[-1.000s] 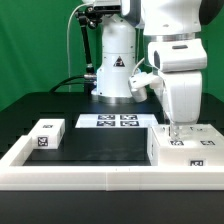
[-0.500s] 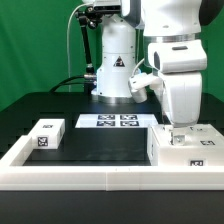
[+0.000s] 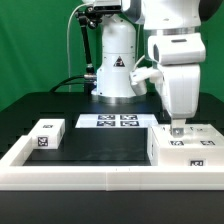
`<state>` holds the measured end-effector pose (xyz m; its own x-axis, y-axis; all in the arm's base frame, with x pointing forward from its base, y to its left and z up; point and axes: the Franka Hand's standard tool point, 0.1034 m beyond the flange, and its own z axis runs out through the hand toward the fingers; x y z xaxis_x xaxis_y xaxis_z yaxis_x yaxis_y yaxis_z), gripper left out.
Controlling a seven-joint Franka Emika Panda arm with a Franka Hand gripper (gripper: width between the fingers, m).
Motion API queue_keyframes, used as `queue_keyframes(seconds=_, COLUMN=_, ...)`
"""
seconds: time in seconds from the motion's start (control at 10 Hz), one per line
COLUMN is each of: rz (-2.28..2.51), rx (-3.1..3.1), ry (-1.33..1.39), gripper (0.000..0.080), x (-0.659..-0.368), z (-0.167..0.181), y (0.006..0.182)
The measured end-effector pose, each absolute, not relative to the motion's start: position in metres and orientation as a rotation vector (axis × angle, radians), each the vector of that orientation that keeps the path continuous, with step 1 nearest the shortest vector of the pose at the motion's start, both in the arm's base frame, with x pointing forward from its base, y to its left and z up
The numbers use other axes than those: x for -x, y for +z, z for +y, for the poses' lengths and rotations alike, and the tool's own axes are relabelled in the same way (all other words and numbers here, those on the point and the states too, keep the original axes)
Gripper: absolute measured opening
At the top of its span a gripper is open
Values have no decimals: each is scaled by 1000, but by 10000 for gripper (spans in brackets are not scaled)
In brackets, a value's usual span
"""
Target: Assemble cabinet
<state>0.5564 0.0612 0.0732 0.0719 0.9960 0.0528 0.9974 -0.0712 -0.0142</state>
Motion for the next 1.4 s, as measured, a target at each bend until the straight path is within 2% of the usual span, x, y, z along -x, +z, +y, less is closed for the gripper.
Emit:
queue_keyframes(seconds=0.4, rz=-1927, rx=2455, ry=-80, gripper=796, x=-530, z=70, y=82)
queue_keyframes(seconds=0.8, rz=-1870, rx=2489, ry=-59, gripper=796, x=-530, z=71, y=81)
queue_keyframes(seconds=1.1, rz=-1503, rx=2735, ry=-142, gripper=796, x=-527, z=73, y=82)
queue_keyframes(seconds=1.4, rz=-1001, rx=2930, ry=-217, gripper=796, x=-507, z=94, y=77)
